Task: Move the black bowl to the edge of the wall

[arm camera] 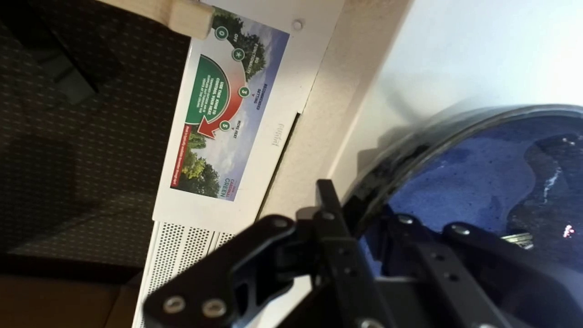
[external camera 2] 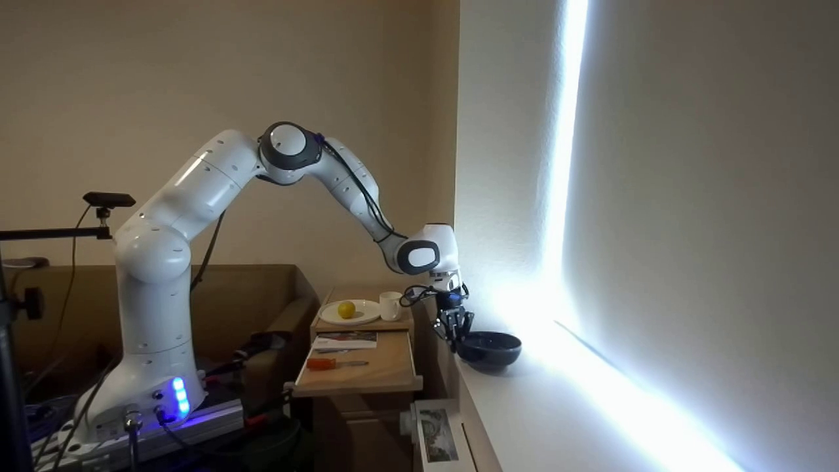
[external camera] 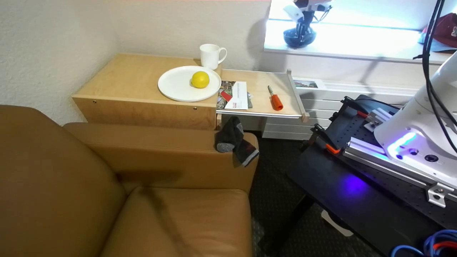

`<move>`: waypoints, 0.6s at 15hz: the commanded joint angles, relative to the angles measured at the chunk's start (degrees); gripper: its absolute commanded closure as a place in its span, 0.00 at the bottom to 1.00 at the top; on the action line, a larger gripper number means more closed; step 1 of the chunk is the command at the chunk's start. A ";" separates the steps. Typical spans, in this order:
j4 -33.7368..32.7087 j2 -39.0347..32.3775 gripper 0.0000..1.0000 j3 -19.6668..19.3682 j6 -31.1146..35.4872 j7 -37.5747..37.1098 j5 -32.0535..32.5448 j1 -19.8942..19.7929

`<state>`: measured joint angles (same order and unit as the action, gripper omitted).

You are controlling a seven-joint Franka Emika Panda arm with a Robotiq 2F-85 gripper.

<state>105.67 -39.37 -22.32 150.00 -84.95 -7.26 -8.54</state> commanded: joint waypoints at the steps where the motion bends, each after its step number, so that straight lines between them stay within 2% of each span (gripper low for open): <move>1: -0.33 2.07 0.95 3.67 -0.25 2.66 -2.30 -2.07; 5: 0.01 4.19 0.95 6.50 0.94 5.63 -5.77 -3.91; 9: -0.01 4.25 0.95 6.18 3.79 5.61 -5.84 -2.64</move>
<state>104.60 -36.82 -17.22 150.98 -81.17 -12.18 -10.92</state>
